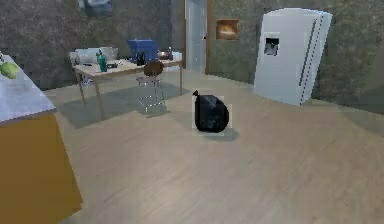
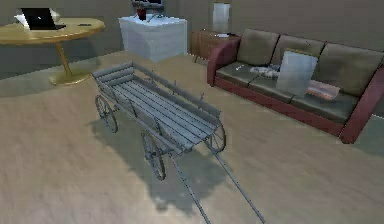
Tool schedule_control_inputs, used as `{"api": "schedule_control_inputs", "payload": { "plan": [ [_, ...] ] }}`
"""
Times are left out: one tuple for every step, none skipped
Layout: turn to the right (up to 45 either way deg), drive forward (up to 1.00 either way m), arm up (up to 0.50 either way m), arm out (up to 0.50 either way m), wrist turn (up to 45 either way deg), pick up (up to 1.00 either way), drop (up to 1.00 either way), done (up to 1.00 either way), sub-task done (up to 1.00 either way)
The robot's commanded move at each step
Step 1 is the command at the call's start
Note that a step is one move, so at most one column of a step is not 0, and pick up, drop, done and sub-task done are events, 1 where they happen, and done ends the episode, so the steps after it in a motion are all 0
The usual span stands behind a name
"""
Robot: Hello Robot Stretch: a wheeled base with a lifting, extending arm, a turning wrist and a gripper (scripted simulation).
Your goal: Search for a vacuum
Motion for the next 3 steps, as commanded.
{"api": "schedule_control_inputs", "payload": {
  "plan": [
    [24.0, 0.0, 0.0, 0.0, 0.0, 0.0, 0.0, 0.0, 0.0],
    [0.0, 1.0, 0.0, 0.0, 0.0, 0.0, 0.0, 0.0, 0.0],
    [3.0, 0.0, 0.0, 0.0, 0.0, 0.0, 0.0, 0.0, 0.0]
  ]
}}
